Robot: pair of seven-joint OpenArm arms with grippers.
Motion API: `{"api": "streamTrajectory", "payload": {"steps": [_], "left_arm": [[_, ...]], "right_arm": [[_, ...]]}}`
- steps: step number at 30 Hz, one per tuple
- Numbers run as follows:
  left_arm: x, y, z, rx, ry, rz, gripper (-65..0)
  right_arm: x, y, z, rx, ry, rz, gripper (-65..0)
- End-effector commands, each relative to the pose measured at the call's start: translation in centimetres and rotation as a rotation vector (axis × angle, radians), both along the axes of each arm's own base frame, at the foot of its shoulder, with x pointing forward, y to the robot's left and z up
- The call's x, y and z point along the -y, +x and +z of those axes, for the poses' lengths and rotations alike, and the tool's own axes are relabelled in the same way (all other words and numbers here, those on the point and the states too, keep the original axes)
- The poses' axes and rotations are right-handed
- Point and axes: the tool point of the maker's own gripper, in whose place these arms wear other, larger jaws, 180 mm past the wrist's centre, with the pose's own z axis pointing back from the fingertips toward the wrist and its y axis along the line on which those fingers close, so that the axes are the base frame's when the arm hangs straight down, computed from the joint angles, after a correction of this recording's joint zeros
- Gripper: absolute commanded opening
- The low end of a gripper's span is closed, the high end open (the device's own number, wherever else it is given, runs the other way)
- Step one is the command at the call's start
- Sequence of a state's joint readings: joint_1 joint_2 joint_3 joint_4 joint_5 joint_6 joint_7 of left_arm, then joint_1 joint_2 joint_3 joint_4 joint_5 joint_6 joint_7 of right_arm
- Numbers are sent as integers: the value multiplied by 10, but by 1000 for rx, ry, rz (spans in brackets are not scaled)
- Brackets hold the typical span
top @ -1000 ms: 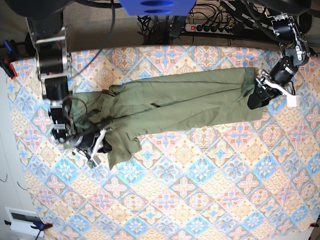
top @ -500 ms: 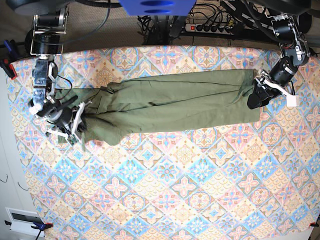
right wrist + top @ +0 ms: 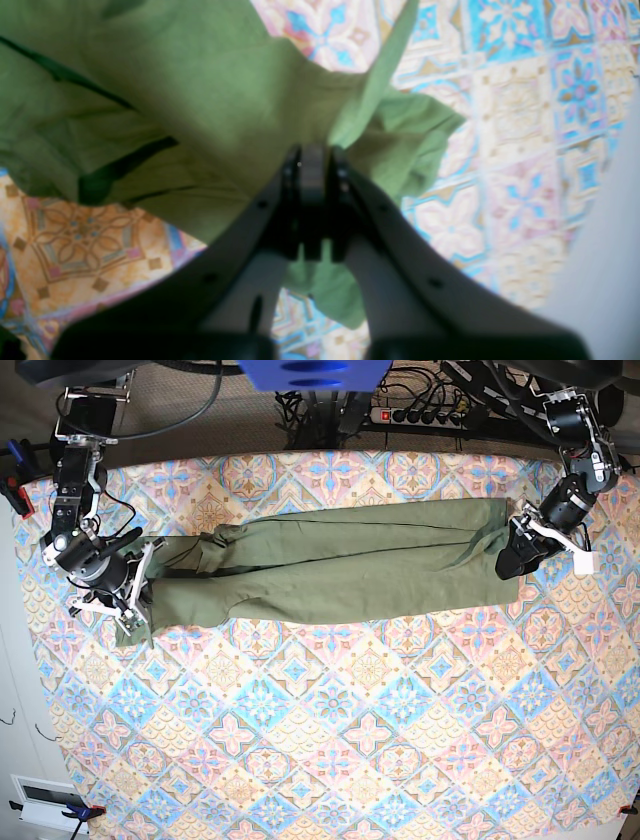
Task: Layout the t-shirt on the table in an organized manner, then fold the t-shirt properly
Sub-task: 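Pull the strip ends apart with both grippers to straighten it, then release the strip ends and open both grippers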
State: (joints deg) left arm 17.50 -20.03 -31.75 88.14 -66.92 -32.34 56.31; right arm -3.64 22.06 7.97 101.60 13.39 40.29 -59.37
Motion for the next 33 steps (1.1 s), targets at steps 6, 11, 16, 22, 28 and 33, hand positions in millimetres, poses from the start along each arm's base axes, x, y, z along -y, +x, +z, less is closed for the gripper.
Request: {"api": "streamTrajectory", "payload": {"steps": [6,11,16,22,28,33], "left_arm": [[-7,7,17,54,16,0,-328],[-19,7,24,52,63,-16,-328],[-36,9,31,41,136,-38,-323],[-49,7,18,-23,278,-64,-322],[-35,7,-22,-152,288,-145,-306],[-42,12,-39,-216,235,-121,-229]], "right_arm": [[28,-6,-29,-94,-20,-71,-557],[43,-7,-25,-90,-102,-88,-418],[59,-2,22,52,-135,-139,-403],[53,-12,39,104,-160,-123,-403],[40,-13,33,106,-114,-129,-403],[37,-13,32,107,-106,-129,-403]]}}
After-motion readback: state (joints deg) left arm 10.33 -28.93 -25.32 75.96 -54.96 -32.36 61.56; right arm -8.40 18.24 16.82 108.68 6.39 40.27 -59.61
